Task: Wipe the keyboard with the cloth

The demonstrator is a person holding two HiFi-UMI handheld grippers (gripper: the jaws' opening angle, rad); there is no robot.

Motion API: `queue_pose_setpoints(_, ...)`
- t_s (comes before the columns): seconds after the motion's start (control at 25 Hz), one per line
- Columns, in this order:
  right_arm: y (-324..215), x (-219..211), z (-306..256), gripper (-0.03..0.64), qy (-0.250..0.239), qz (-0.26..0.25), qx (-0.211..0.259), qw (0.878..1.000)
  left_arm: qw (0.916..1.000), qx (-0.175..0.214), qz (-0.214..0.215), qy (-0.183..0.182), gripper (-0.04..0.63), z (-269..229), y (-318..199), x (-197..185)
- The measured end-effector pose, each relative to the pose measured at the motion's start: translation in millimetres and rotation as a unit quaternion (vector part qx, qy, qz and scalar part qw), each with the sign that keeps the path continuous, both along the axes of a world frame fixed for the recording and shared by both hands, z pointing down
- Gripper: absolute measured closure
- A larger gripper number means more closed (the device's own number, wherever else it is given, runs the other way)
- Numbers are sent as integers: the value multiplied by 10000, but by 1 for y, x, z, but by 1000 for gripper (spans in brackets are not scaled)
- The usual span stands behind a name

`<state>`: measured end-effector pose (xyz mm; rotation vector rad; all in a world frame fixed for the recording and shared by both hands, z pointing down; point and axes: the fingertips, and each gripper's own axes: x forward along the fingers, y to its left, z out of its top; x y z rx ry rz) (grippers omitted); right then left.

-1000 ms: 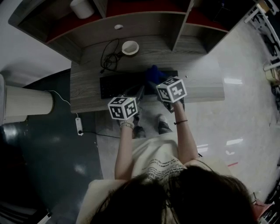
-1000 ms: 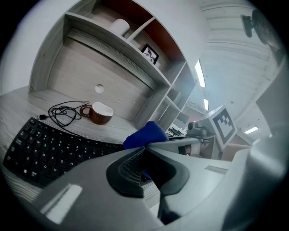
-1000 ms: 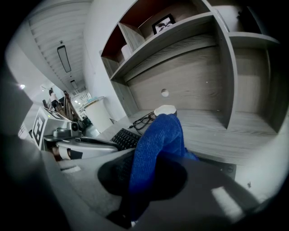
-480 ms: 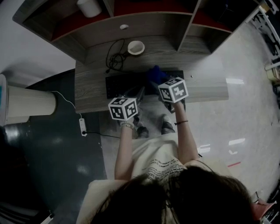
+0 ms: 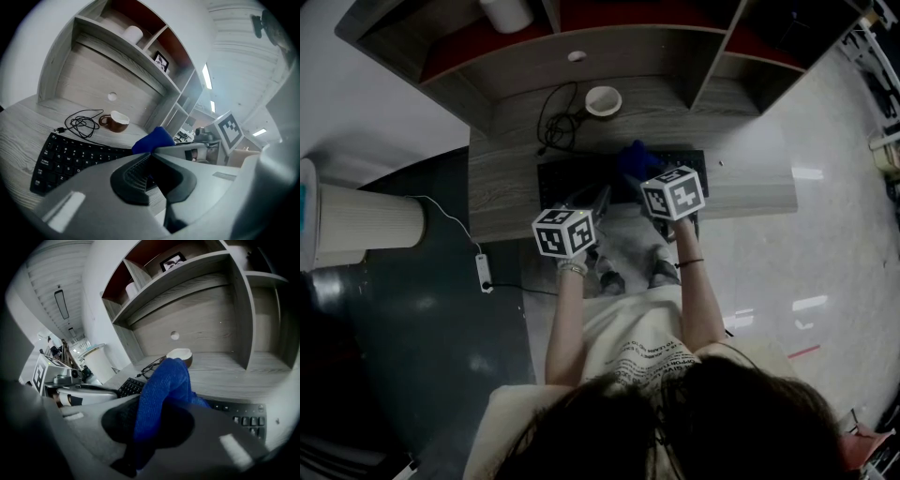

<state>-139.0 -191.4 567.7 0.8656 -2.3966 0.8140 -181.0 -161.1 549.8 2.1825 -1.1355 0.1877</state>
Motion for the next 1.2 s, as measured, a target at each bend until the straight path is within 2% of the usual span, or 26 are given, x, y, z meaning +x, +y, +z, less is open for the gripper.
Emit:
queue_pose_setpoints(0.6, 8, -44, 4, 557, -55, -62, 4, 10000, 10000, 14, -24, -45, 592, 2, 6, -38)
queue_pose_setpoints(1.2, 9, -96, 5, 557, -127, -271, -27, 9995, 9995, -22, -293, -77, 592, 5, 13, -90)
